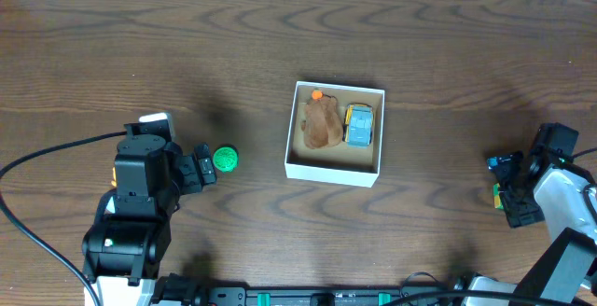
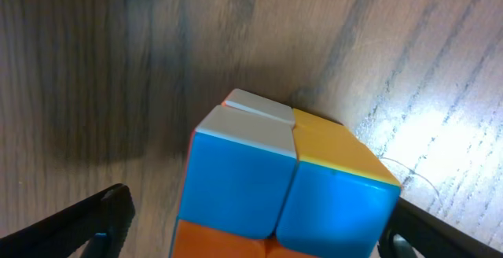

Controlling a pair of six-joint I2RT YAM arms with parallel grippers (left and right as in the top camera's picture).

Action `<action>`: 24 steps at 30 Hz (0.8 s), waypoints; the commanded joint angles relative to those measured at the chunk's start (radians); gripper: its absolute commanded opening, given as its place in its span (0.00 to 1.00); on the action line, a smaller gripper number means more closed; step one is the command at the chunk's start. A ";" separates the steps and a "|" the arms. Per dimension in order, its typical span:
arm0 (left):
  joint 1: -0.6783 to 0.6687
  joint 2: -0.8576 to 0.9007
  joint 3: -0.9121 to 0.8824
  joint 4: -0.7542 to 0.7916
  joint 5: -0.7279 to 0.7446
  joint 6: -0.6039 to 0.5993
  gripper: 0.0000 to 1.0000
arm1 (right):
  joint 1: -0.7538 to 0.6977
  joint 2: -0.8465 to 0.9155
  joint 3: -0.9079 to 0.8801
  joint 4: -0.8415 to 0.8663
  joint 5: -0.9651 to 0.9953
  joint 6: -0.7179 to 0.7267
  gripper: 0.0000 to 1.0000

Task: Pack container
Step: 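Move the right gripper to the colour cube and grasp it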

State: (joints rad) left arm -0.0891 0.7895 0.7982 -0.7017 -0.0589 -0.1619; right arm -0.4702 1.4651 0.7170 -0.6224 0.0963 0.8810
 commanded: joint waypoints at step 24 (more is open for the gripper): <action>-0.003 0.000 0.016 -0.005 -0.001 -0.016 0.98 | -0.008 -0.006 -0.006 0.001 0.004 0.011 0.53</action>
State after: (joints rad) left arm -0.0891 0.7895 0.7982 -0.7044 -0.0589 -0.1619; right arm -0.4740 1.4651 0.7170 -0.6224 0.0933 0.8879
